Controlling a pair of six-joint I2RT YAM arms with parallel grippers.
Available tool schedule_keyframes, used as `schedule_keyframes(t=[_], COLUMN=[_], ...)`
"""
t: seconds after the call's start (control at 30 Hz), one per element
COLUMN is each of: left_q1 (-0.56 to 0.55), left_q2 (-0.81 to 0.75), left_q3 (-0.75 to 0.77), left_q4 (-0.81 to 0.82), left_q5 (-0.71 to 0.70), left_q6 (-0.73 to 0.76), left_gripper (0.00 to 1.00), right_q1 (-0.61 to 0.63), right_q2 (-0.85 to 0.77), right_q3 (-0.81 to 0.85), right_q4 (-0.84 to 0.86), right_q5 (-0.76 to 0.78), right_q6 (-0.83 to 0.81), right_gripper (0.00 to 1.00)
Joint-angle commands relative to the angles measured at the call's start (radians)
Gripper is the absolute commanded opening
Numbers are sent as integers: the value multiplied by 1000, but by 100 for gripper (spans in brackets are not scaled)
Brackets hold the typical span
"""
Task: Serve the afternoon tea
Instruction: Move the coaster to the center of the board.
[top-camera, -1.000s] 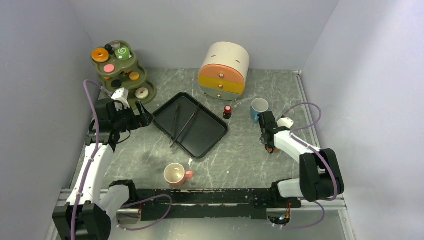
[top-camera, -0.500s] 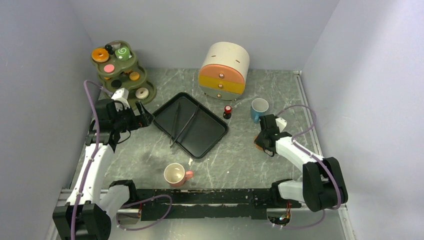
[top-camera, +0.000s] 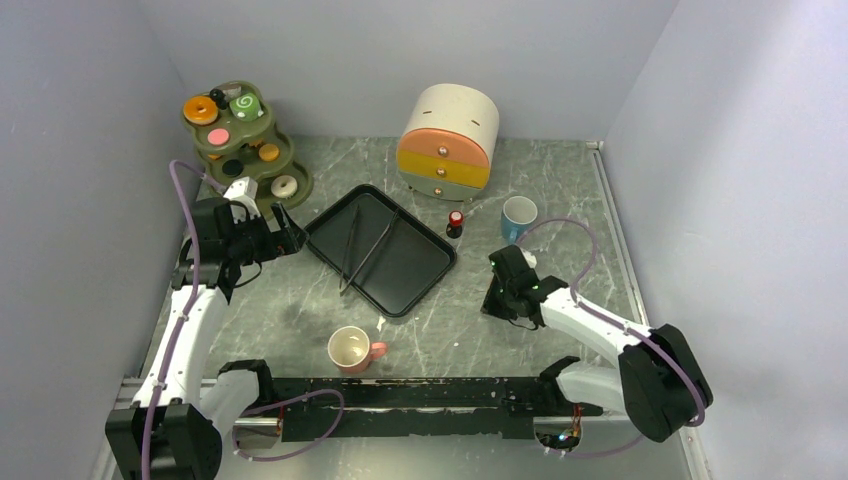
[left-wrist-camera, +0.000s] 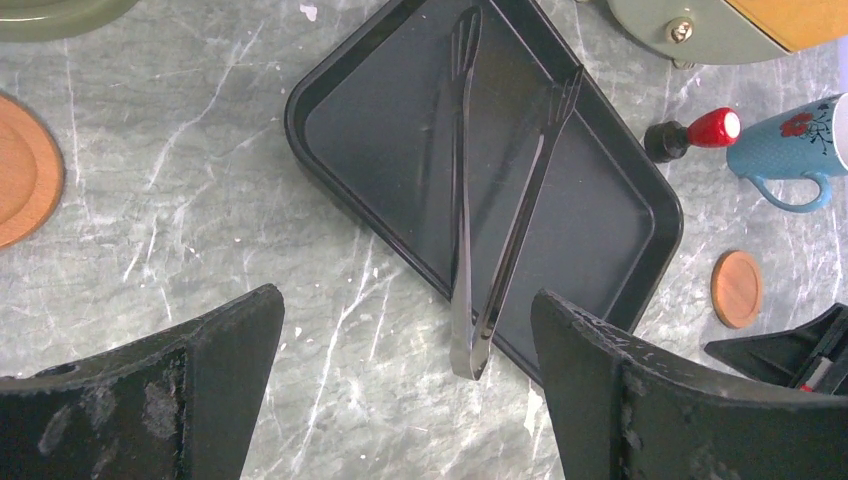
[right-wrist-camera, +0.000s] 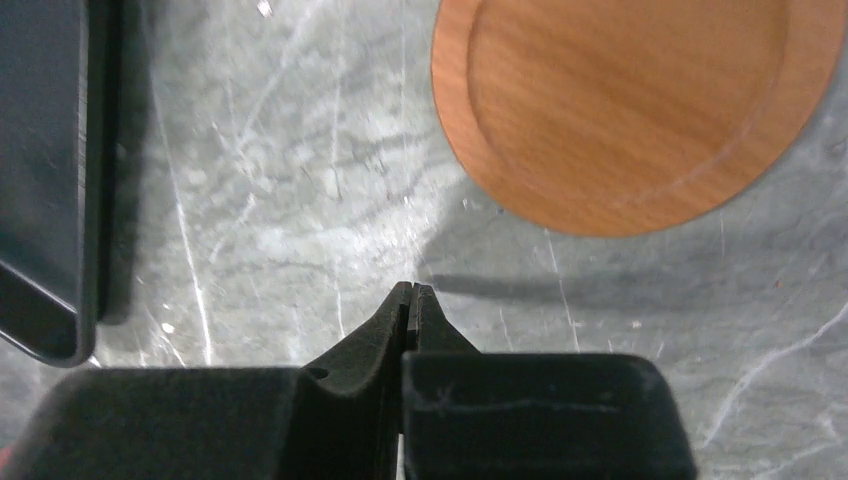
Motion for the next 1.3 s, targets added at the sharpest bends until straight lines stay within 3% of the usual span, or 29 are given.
schedule_keyframes(t=[0.0,0.4,0.6,0.93,1.27], left_q1=[-10,-29,-31,-31,-31], left_q2=[-5,-3,7,1,-16], left_q3=[3,6,10,13,29], left_q4=[-3,-4,-9,-16,-41], left_q5=[-5,-10,-18,-39,-82], left_q6=[-5,-3,-3,-6,-6], left_gripper=[98,98,98,98,98], right_q1=[34,-27,-110,-107,97], right_q2=[-15,2,113,181,133], right_q3=[-10,113,130,86,65], right_q4=[-48,21,75,70,-11], right_q5=[6,316,277,170,69], right_q6=[21,-121,-176,-210,-126], right_gripper=[0,0,0,0,0])
